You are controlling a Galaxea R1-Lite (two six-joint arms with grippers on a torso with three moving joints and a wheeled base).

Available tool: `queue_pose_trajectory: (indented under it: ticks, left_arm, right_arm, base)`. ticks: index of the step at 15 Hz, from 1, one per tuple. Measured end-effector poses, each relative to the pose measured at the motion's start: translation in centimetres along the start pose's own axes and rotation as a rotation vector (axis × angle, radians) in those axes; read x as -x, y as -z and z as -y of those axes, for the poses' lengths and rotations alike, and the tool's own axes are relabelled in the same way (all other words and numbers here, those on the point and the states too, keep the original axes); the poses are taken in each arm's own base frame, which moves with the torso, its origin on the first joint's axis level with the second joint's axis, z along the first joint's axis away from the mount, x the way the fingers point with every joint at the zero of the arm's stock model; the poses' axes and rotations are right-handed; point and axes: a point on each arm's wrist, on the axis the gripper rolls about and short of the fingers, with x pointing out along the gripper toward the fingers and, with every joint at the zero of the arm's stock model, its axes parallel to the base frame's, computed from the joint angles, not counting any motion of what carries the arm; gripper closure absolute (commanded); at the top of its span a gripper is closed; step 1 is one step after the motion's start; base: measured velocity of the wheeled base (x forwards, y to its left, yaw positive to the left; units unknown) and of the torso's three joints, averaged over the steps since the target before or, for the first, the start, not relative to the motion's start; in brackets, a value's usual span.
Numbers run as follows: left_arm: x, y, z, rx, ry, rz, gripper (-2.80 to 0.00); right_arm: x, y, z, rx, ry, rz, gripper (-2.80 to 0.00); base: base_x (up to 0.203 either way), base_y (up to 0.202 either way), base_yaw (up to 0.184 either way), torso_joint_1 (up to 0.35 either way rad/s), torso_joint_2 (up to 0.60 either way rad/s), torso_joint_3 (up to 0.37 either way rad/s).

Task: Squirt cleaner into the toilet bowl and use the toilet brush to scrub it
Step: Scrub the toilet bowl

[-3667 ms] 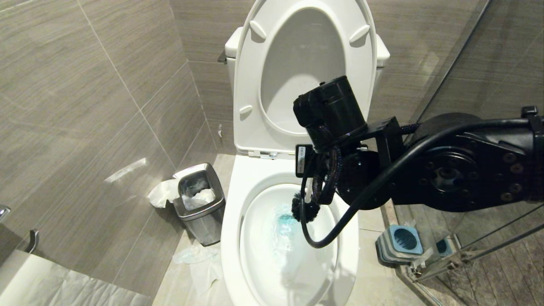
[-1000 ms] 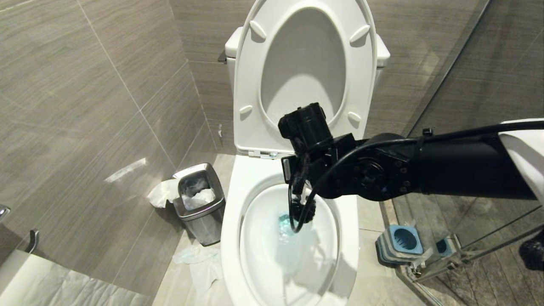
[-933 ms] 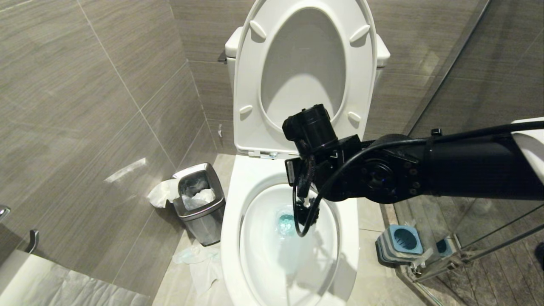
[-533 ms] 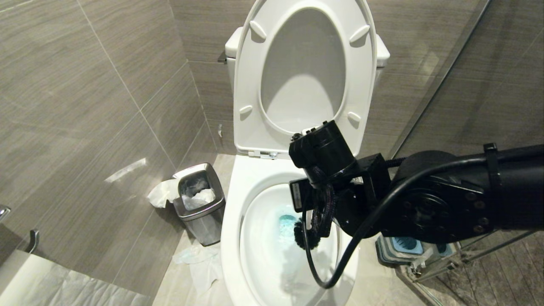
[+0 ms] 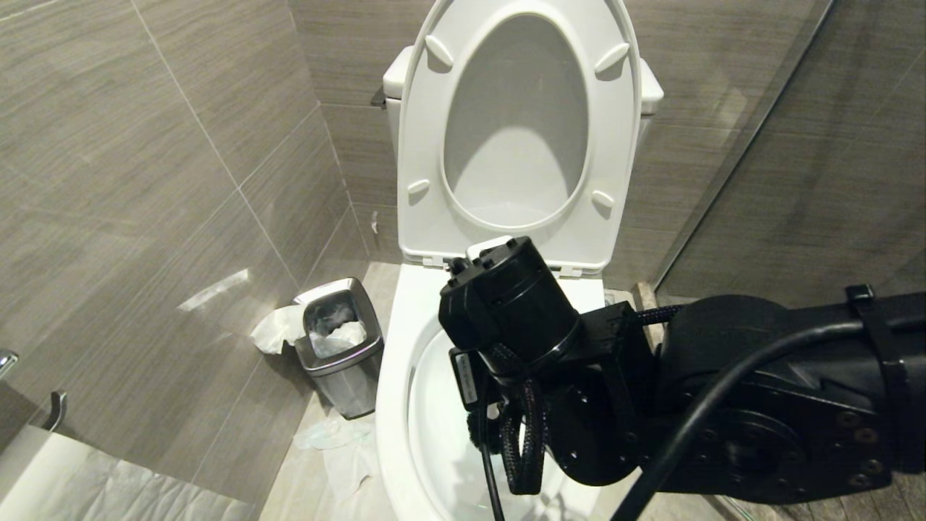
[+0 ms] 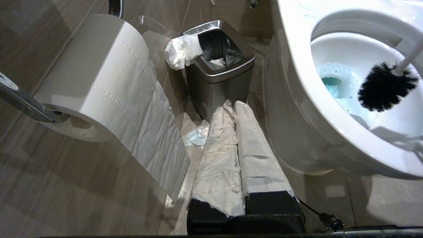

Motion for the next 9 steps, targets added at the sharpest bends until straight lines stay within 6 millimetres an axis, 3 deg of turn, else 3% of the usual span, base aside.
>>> queue_pose_trajectory:
  ticks: [9]
  left_arm:
    - [0.0, 0.0, 0.0, 0.0, 0.0, 0.0, 0.0]
  right_arm:
    - [-4.5, -1.6, -3.9, -0.011, 0.012, 0.054, 0.0]
  base:
    - [0.0, 0.0, 0.0, 0.0, 0.0, 0.0]
